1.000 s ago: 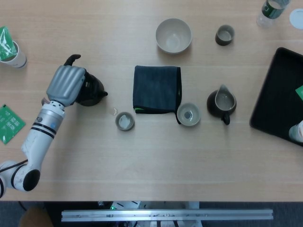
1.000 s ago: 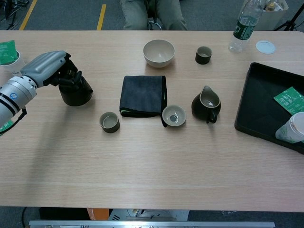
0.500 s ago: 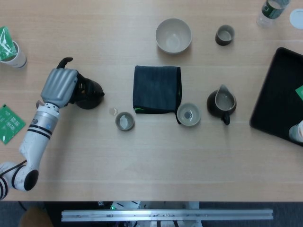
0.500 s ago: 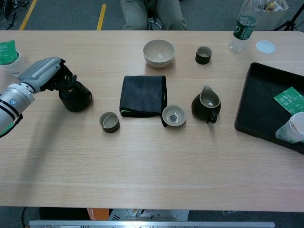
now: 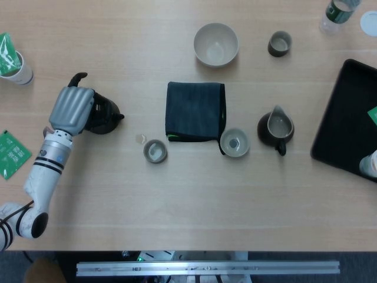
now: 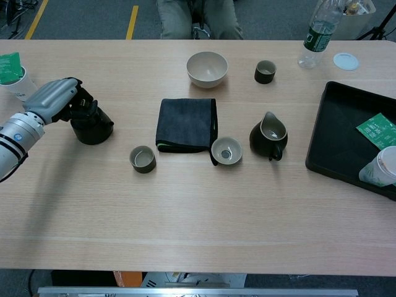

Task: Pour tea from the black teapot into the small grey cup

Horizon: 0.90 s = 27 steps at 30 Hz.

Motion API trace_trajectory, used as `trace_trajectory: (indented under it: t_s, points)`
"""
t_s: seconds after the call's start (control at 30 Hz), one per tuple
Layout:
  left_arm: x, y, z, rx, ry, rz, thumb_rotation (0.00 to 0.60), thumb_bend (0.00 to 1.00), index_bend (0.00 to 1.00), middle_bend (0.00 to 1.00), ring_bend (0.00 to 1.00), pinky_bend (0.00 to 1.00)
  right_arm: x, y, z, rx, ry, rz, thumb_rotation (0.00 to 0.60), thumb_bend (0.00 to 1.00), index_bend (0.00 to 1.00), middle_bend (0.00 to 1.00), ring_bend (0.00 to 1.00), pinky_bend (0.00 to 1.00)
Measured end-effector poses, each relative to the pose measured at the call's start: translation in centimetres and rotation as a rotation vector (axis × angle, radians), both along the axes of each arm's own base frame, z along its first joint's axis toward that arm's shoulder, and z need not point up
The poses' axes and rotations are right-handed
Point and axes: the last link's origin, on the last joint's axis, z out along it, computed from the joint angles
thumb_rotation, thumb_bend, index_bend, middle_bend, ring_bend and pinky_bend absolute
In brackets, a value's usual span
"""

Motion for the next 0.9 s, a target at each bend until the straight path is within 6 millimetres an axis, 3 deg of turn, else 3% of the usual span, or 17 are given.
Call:
trace_trajectory:
  t_s: [0.17, 0.33, 0.43, 0.63, 0.73, 0.8, 0.87, 0.9]
  points:
    - [0.2, 0.0, 0.2, 0.008, 0.009, -0.015, 0.260, 0.55, 0.69, 0.82, 0.61, 0.13, 0.0, 0.0, 0.0, -0.001, 0.000, 0.001, 0.600, 0.11, 0.32, 0.35, 0.22, 0.29]
    - [0.4, -0.1, 0.4, 0.014, 0.022, -0.029, 0.147, 0.52, 0.56, 0.66, 0.43, 0.13, 0.0, 0.1, 0.1, -0.004, -0.002, -0.001, 0.600, 0.11, 0.32, 0.35, 0.22, 0.29]
    - [0.6, -0.2, 0.7, 0.015, 0.025, -0.039, 0.116, 0.51, 0.49, 0.56, 0.35, 0.13, -0.1, 0.1, 0.1, -0.006, -0.003, -0.001, 0.600, 0.11, 0.32, 0.35, 0.22, 0.29]
    - [1.4, -0.4, 1.7, 0.020, 0.020, -0.058, 0.112, 0.51, 0.45, 0.49, 0.32, 0.13, -0.1, 0.0, 0.1, -0.007, -0.004, 0.000, 0.600, 0.11, 0.32, 0.35, 0.22, 0.29]
    - [2.1, -0.5, 2.6, 0.039, 0.005, -0.075, 0.177, 0.51, 0.45, 0.48, 0.32, 0.13, -0.1, -0.1, 0.1, -0.004, -0.004, 0.000, 0.600, 0.11, 0.32, 0.35, 0.22, 0.29]
    - [2.6, -0.6, 3.3, 0.054, -0.007, -0.085, 0.300, 0.51, 0.44, 0.48, 0.32, 0.13, -0.1, -0.2, 0.0, -0.003, -0.004, 0.001, 0.600, 0.11, 0.32, 0.35, 0.22, 0.29]
    - [2.9, -0.8, 4.1, 0.065, -0.013, -0.092, 0.365, 0.51, 0.44, 0.48, 0.32, 0.13, -0.1, -0.3, -0.1, -0.001, -0.005, 0.002, 0.600, 0.11, 0.32, 0.35, 0.22, 0.29]
    - [3.1, -0.9, 4.6, 0.071, -0.016, -0.095, 0.425, 0.51, 0.43, 0.47, 0.32, 0.13, -0.1, -0.3, -0.1, 0.000, -0.005, 0.002, 0.600, 0.11, 0.32, 0.35, 0.22, 0.29]
